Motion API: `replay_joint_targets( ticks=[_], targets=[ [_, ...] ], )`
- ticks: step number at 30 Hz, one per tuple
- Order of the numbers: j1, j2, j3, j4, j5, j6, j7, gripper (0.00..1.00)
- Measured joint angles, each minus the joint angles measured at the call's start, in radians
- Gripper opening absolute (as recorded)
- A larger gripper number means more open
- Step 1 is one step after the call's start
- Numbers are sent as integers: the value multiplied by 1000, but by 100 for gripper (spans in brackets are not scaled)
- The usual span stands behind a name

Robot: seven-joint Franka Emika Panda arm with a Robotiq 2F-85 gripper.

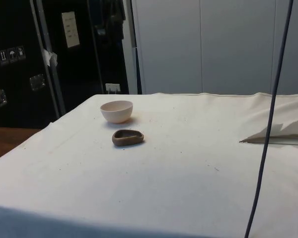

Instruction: Pour the coffee beans from the cup into the bowl.

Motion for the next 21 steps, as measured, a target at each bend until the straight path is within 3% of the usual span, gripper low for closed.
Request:
replay_joint_targets(
  ticks=[3, 21],
  targets=[
    [0, 8, 8, -17, 0, 33, 13, 100],
    [0, 80, 31, -13, 0, 84, 126, 100]
  ],
)
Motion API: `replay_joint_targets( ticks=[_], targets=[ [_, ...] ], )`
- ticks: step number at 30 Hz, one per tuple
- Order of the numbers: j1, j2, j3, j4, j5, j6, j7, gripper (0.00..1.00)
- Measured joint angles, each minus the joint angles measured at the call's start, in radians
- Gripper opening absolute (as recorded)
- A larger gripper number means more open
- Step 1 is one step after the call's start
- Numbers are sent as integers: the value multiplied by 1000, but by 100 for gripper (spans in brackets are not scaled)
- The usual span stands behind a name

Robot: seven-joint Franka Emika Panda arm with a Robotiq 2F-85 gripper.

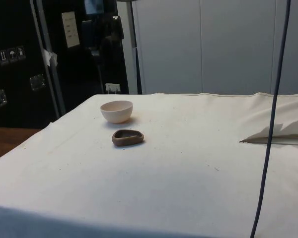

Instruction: Pour the coffee beans from the cup into the bowl.

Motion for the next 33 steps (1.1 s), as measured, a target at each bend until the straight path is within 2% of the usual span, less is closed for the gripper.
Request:
replay_joint_targets(
  ticks=[11, 33],
  targets=[
    [0, 38, 29, 8, -3, 48, 68, 100],
    [-4, 91, 28, 3, -3, 106, 188, 100]
  ],
)
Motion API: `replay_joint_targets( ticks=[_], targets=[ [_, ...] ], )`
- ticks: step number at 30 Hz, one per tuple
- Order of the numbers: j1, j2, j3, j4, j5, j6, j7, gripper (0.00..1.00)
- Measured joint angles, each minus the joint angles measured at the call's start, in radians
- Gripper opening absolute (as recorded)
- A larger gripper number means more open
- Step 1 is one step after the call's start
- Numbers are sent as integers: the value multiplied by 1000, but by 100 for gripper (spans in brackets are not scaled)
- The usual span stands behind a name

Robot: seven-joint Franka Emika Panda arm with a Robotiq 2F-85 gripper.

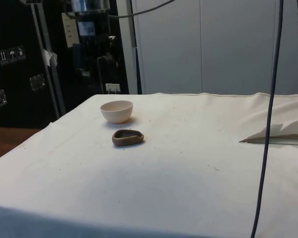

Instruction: Pour the coffee beans from the cup into the bowl.

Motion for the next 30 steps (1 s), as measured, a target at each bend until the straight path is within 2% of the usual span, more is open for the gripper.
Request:
replay_joint_targets(
  ticks=[13, 23, 30],
  targets=[
    [-13, 33, -7, -2, 0, 30, 50, 100],
    [-13, 78, -11, 8, 0, 75, 98, 100],
    [-13, 104, -12, 25, -1, 84, 126, 100]
  ],
)
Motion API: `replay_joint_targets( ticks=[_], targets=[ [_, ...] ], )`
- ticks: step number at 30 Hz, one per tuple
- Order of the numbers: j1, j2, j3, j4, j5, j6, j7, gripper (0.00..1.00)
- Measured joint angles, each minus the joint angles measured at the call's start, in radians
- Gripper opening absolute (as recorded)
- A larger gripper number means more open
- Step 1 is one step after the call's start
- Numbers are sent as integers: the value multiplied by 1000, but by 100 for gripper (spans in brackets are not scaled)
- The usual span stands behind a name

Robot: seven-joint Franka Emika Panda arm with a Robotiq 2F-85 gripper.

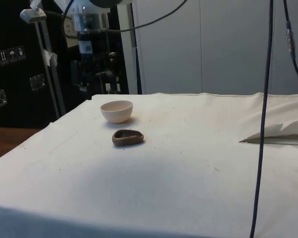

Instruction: Pour the coffee beans from the cup into the bowl.

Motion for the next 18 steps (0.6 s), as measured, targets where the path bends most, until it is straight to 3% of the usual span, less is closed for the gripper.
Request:
replay_joint_targets(
  ticks=[18],
  targets=[
    [-3, 16, -6, -1, -1, 1, 84, 100]
  ],
)
